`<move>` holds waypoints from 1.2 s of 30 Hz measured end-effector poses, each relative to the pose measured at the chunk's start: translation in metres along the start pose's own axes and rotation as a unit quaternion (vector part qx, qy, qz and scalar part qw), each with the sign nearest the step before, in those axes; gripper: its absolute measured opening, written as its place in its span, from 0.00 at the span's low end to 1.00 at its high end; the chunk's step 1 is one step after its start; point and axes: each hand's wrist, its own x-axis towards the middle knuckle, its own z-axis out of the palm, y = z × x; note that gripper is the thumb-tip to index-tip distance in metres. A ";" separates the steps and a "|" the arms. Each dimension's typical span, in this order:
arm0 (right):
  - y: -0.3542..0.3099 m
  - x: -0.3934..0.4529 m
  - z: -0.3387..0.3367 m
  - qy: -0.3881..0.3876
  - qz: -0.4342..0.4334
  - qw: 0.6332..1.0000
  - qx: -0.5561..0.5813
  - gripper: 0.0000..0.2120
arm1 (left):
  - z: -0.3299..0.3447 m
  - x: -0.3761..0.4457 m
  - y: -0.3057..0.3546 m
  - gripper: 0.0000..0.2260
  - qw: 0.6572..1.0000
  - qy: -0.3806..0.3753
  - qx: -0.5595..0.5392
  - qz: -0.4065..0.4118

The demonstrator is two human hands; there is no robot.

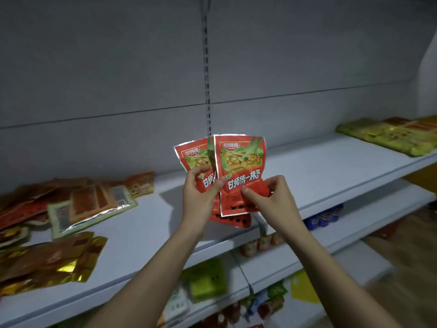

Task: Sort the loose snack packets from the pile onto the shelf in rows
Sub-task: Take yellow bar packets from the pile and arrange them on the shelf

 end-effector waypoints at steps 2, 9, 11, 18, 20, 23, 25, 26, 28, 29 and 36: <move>0.019 0.013 -0.021 0.014 0.034 0.999 0.021 0.23 | 0.031 0.005 -0.012 0.14 1.000 -0.012 -0.013 -0.013; 0.069 0.085 -0.100 0.082 0.065 0.990 0.099 0.21 | 0.153 0.041 -0.060 0.07 0.998 -0.050 -0.023 -0.035; 0.082 0.114 -0.125 0.096 0.062 0.989 0.094 0.22 | 0.188 0.057 -0.074 0.07 0.996 -0.078 -0.010 -0.048; 0.110 0.202 -0.216 0.102 0.065 0.992 0.020 0.20 | 0.302 0.111 -0.102 0.10 0.981 -0.176 0.028 -0.073; 0.116 0.223 -0.236 0.101 0.068 0.992 0.015 0.19 | 0.329 0.121 -0.108 0.09 0.980 -0.182 0.023 -0.077; 0.130 0.245 -0.257 0.087 0.077 0.993 0.005 0.18 | 0.361 0.134 -0.125 0.07 0.980 -0.168 0.034 -0.100; 0.140 0.261 -0.269 0.071 0.085 0.994 -0.011 0.19 | 0.378 0.141 -0.139 0.07 0.981 -0.150 0.055 -0.110; 0.144 0.271 -0.276 0.060 0.091 0.994 -0.018 0.19 | 0.385 0.144 -0.146 0.07 0.981 -0.144 0.065 -0.110; 0.153 0.290 -0.291 0.036 0.104 0.994 -0.019 0.18 | 0.400 0.148 -0.155 0.06 0.983 -0.131 0.073 -0.102; 0.157 0.299 -0.298 0.023 0.108 0.994 -0.012 0.18 | 0.408 0.149 -0.158 0.06 0.985 -0.123 0.071 -0.099; 0.179 0.374 -0.345 -0.072 0.069 0.995 0.010 0.18 | 0.476 0.163 -0.166 0.07 0.995 -0.019 0.015 -0.092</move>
